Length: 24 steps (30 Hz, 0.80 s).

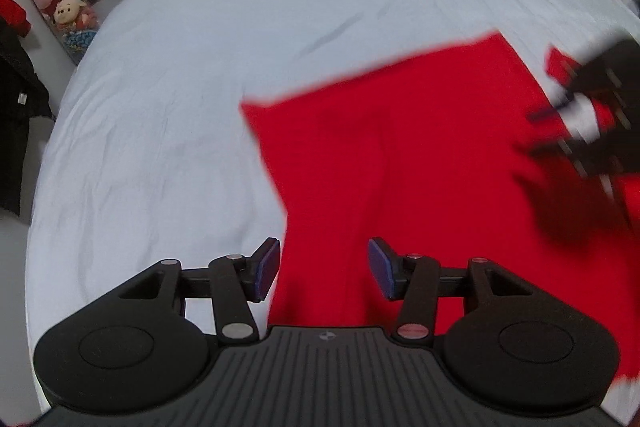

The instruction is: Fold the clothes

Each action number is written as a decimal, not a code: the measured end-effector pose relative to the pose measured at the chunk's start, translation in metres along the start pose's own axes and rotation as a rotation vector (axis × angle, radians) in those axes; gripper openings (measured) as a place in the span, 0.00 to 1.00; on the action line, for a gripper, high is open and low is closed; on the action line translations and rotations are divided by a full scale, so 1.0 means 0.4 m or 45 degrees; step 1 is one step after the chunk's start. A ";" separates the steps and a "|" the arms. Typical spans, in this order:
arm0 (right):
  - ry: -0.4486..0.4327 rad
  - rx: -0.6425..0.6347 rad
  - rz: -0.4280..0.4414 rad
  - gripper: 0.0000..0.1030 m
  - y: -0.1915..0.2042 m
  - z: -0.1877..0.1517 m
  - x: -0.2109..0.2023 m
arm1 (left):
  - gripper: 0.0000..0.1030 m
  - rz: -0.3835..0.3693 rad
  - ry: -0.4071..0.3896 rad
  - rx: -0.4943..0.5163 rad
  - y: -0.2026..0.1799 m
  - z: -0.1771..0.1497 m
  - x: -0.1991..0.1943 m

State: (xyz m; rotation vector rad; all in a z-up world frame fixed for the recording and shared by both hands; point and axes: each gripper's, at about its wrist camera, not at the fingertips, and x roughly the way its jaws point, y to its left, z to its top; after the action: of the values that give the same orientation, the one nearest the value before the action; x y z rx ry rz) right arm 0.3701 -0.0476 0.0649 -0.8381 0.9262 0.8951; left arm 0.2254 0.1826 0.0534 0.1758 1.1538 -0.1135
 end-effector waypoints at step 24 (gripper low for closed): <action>0.075 -1.379 -0.170 0.30 0.168 0.183 0.172 | 0.46 0.076 0.157 -0.657 -0.104 -0.434 0.049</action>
State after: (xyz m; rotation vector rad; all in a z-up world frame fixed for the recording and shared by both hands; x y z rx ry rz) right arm 0.3535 0.0611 0.0151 -1.8237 0.3623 1.2591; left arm 0.0697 0.1760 -0.0361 -0.2432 1.2623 0.2514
